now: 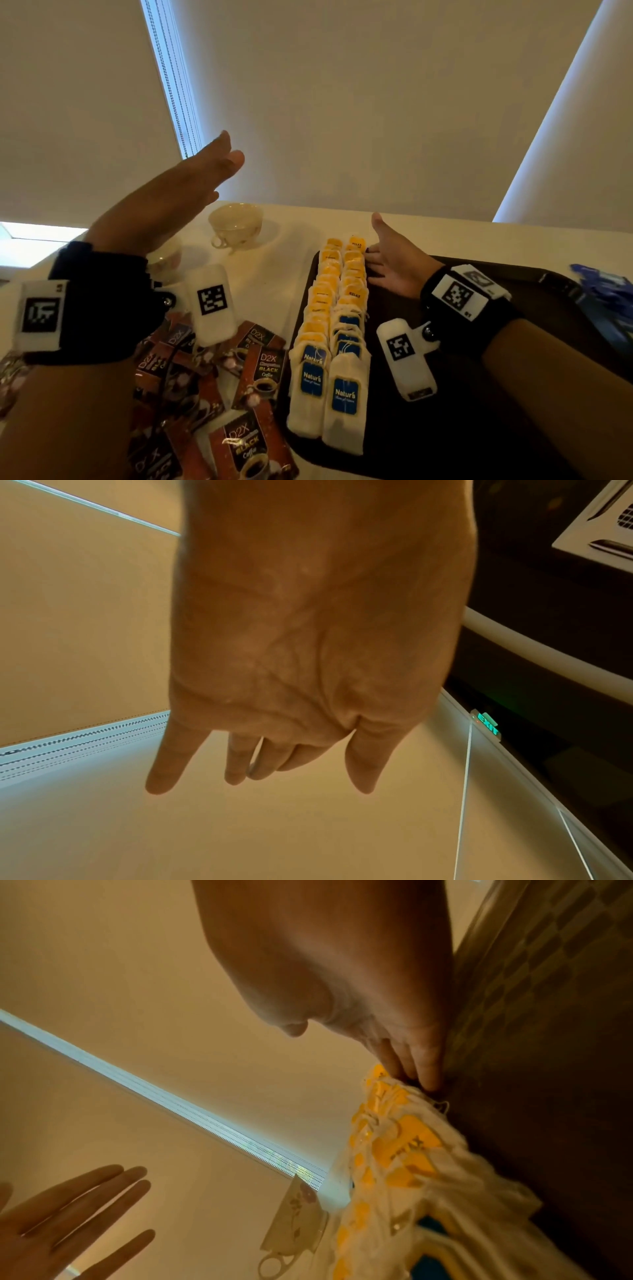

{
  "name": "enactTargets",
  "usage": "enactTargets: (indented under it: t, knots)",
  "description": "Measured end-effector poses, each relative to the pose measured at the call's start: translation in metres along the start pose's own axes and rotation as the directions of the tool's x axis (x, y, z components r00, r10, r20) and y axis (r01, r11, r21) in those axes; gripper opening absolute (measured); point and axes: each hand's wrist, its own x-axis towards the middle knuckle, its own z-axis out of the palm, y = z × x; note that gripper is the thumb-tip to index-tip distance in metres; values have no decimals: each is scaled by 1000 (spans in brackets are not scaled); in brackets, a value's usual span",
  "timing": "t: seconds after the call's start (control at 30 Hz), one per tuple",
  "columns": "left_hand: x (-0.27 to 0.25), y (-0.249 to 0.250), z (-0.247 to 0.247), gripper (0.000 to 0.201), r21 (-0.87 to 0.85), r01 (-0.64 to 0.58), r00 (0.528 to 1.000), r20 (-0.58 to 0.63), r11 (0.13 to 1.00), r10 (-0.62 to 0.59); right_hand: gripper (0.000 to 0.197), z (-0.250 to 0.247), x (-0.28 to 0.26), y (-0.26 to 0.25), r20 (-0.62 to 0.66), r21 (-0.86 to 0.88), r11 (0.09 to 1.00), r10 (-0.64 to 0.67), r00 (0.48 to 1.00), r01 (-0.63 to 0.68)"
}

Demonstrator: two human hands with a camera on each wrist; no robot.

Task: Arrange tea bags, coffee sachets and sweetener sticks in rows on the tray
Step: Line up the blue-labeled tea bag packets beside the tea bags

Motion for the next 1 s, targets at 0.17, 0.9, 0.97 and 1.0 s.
enactTargets:
  t: [0.17, 0.9, 0.97, 1.0]
  knots:
    - [1, -2, -5, 72, -8, -18, 1000, -23, 1000, 18, 41, -4, 17, -19, -230, -542, 839, -210, 950, 54]
    - [13, -10, -7, 91, 36, -20, 1000, 23, 999, 19, 13, 2, 58, -37, -39, -841, 526, -292, 956, 127]
    - [14, -10, -5, 86, 62, -14, 1000, 28, 998, 12, 14, 1, 58, -36, -30, -837, 531, -279, 960, 129]
    - [13, -11, -5, 81, 70, -13, 1000, 29, 997, 11, 14, 0, 58, -36, -30, -831, 542, -273, 961, 128]
